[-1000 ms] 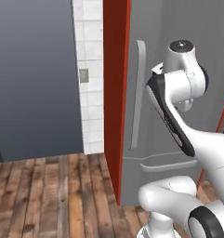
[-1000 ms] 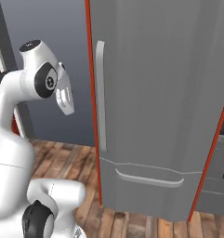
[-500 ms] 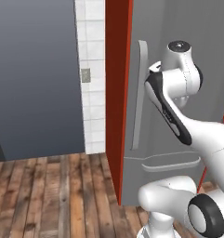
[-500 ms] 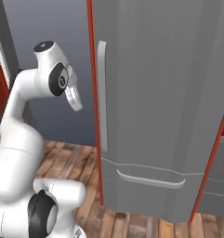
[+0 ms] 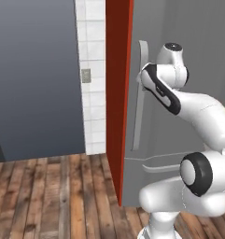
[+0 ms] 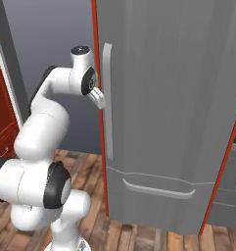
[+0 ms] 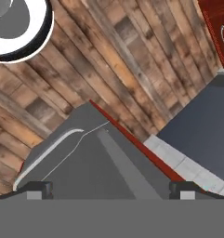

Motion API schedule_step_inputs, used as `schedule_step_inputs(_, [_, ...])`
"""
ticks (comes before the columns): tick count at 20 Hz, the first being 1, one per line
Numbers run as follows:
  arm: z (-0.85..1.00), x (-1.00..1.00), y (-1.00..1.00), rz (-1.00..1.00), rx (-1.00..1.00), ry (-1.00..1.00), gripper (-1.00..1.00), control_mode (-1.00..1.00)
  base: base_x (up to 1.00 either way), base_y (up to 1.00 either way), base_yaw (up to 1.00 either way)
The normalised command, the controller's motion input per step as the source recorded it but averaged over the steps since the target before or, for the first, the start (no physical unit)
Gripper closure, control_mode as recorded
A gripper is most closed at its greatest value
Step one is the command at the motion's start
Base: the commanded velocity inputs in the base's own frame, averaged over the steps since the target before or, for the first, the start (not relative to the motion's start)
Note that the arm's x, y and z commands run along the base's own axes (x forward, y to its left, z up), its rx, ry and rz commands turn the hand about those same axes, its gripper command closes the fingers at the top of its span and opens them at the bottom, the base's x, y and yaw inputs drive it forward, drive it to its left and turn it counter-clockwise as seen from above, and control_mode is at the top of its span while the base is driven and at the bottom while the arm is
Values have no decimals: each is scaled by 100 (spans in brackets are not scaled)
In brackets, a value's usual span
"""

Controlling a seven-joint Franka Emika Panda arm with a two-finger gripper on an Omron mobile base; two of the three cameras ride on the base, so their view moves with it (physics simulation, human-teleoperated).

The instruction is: Move the hot dog bun to the plate on the dining table and place the condiment next to that plate. Then navigate to the fridge and take the sausage and place it on the plate as well.

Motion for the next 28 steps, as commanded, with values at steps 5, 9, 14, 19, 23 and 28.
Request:
schedule_step_inputs(5, [-26,88,-11,25,0,-9,-100,-100,0,0,0])
schedule_step_inputs(9, [-11,75,0,8,0,-16,-100,-100,0,0,0])
schedule_step_inputs(14, [-10,62,0,0,0,-15,-100,-100,0,0,0])
schedule_step_inputs(19, [-4,25,0,0,-2,-13,-100,-100,0,0,0])
schedule_step_inputs(23, [-6,36,0,0,-2,-2,-100,-100,0,0,0])
schedule_step_inputs(28, [-12,45,0,0,-3,0,-100,-100,0,0,0])
